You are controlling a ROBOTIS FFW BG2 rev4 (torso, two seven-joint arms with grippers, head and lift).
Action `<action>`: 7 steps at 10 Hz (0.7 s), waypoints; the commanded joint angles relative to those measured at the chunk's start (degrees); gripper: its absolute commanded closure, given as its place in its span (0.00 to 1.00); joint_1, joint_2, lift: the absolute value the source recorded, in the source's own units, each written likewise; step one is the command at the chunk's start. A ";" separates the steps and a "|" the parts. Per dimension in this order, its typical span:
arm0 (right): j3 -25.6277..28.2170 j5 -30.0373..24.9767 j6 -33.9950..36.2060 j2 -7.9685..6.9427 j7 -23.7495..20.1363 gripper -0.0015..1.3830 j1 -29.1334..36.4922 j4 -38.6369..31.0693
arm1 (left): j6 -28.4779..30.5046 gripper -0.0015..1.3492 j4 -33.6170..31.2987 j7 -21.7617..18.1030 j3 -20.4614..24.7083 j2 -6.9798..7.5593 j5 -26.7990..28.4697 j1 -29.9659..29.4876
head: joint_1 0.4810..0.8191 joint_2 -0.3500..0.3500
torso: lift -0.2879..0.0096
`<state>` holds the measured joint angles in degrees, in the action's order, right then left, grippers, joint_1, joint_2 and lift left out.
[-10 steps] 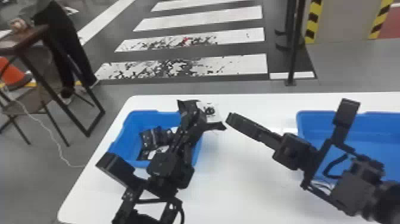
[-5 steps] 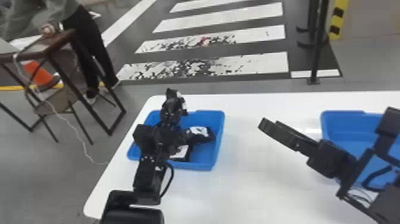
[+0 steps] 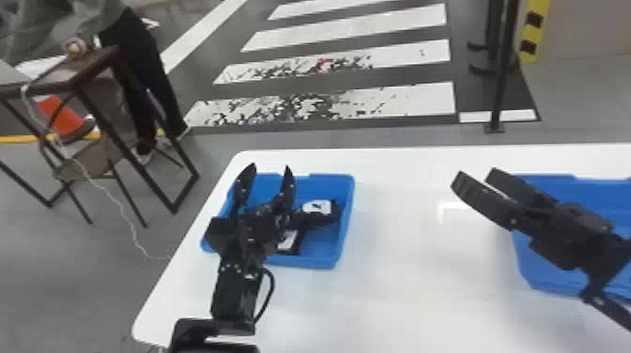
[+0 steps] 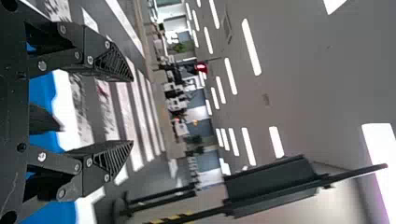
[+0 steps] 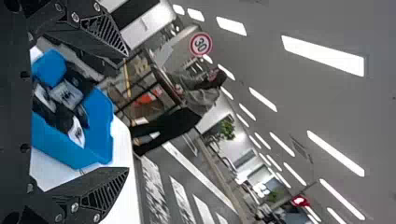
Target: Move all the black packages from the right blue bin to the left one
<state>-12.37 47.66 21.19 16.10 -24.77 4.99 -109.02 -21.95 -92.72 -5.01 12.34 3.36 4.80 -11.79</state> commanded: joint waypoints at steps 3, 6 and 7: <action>10.54 -16.92 -5.87 -1.86 0.07 0.13 9.63 -8.61 | 2.26 0.15 -21.11 0.44 -8.00 -0.02 -11.77 -14.37 | 0.61 0.85 | 0.50; 18.42 -24.01 -6.43 -4.41 0.95 0.13 20.60 -16.06 | 11.97 0.15 -32.79 0.61 -10.52 0.42 -16.11 -22.66 | 0.63 0.66 | 0.50; 20.25 -26.86 -7.00 -5.38 2.10 0.13 23.55 -18.88 | 11.40 0.15 -34.47 0.61 -9.49 -0.28 -18.74 -25.34 | 0.63 0.63 | 0.50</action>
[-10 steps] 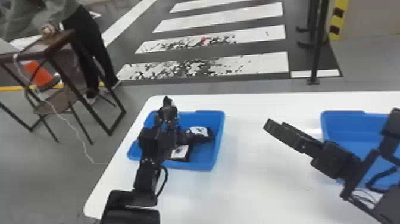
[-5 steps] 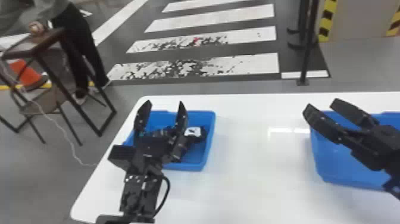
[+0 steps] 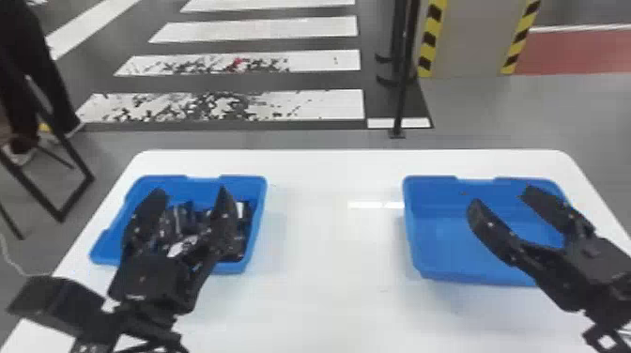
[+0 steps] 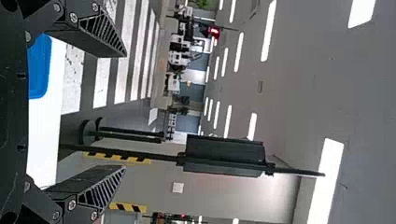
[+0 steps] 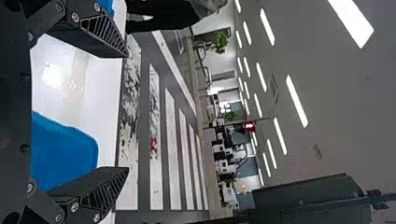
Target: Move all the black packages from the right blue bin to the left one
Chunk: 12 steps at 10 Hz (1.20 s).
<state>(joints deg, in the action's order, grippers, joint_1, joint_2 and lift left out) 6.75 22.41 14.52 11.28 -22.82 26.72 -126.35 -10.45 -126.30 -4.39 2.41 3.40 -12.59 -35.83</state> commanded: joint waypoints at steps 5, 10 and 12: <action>2.73 -4.48 -4.54 -2.32 2.69 0.13 9.42 -6.19 | 2.01 0.12 -9.47 0.69 3.07 -0.58 6.31 -10.86 | 0.63 0.55 | 0.50; 5.25 -6.53 -6.09 -4.08 2.95 0.13 12.93 -8.44 | -0.66 0.06 -9.47 3.16 1.36 -0.85 4.48 -11.56 | 0.63 0.55 | 0.50; 5.36 -7.45 -6.23 -4.16 3.13 0.13 13.22 -9.71 | -1.36 0.06 -10.32 3.68 3.41 -2.08 5.51 -12.12 | 0.63 0.54 | 0.50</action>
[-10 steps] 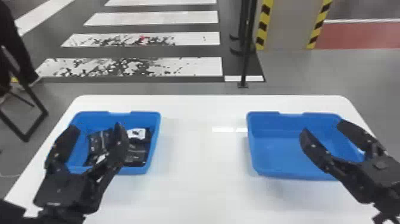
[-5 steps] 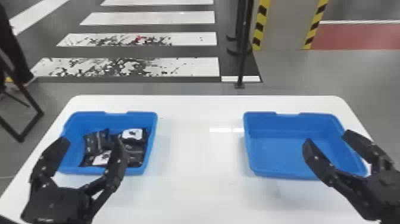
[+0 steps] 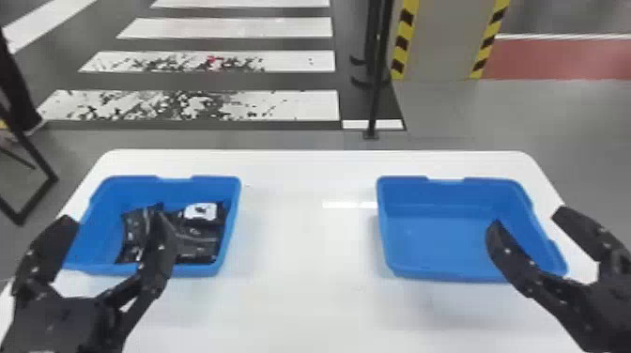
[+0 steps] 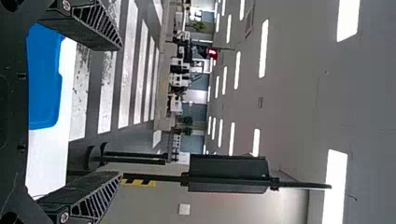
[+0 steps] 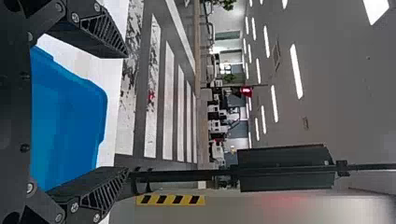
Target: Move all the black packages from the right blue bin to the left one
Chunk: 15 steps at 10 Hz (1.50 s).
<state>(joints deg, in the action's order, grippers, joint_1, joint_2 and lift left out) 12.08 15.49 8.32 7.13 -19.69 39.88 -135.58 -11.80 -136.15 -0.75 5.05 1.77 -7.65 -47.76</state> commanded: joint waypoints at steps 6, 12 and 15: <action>0.37 -1.21 -0.17 -0.10 0.17 0.13 0.19 -1.17 | -1.00 0.06 -1.03 0.31 1.69 -1.07 1.14 -0.75 | 0.63 0.59 | 0.50; 0.37 -1.32 -0.31 -0.19 0.26 0.14 0.33 -1.31 | -1.84 0.06 -1.03 0.31 1.35 -0.80 1.02 -0.75 | 0.63 0.58 | 0.50; 0.37 -1.32 -0.59 -0.19 0.26 0.14 0.33 -1.31 | -1.99 0.06 -1.17 0.31 1.46 -0.80 0.91 -0.75 | 0.63 0.57 | 0.50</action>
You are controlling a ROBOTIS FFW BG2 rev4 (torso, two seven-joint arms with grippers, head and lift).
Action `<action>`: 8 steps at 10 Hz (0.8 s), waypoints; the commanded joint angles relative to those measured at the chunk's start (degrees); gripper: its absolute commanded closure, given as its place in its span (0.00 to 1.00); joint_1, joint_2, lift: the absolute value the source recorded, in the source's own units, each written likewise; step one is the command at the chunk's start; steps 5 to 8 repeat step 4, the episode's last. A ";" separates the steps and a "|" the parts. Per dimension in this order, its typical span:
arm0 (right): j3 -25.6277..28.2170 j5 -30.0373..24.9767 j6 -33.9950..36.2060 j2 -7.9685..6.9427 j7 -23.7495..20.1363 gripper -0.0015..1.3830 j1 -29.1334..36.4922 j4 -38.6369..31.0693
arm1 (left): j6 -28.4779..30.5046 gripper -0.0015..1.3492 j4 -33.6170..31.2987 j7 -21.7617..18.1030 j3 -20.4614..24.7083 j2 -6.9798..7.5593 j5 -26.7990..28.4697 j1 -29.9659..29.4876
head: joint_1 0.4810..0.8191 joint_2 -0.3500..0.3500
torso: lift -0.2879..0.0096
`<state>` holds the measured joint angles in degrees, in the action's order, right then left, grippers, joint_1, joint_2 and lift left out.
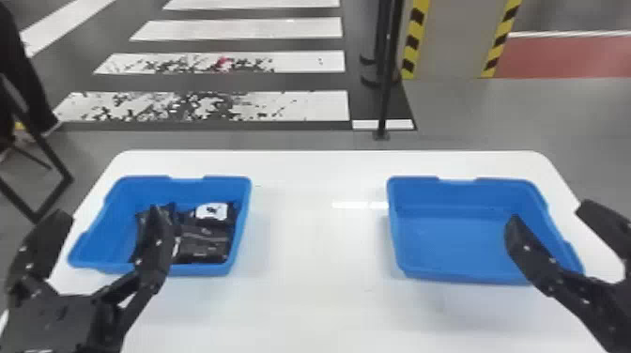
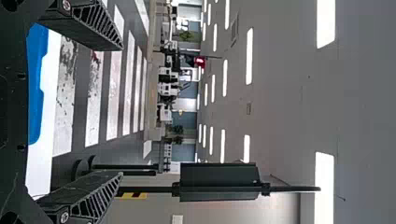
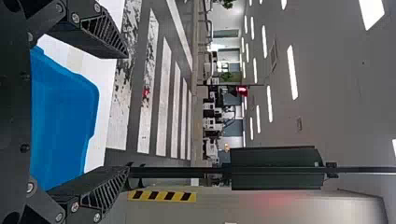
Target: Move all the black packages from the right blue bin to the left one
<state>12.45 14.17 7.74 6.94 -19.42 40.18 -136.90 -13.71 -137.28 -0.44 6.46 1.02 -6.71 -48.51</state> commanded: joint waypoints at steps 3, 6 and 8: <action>0.01 -0.11 -0.43 0.00 0.00 0.14 0.04 0.00 | -0.08 0.06 0.11 0.00 0.05 0.03 -0.15 0.00 | 0.63 0.58 | 0.50; 0.01 -0.11 -0.43 0.00 0.00 0.14 0.04 0.00 | -0.22 0.06 -0.04 0.00 0.05 0.03 -0.15 0.00 | 0.63 0.58 | 0.50; 0.01 -0.11 -0.43 0.00 0.00 0.14 0.04 0.00 | -0.22 0.06 -0.04 0.00 0.05 0.03 -0.15 0.00 | 0.63 0.58 | 0.50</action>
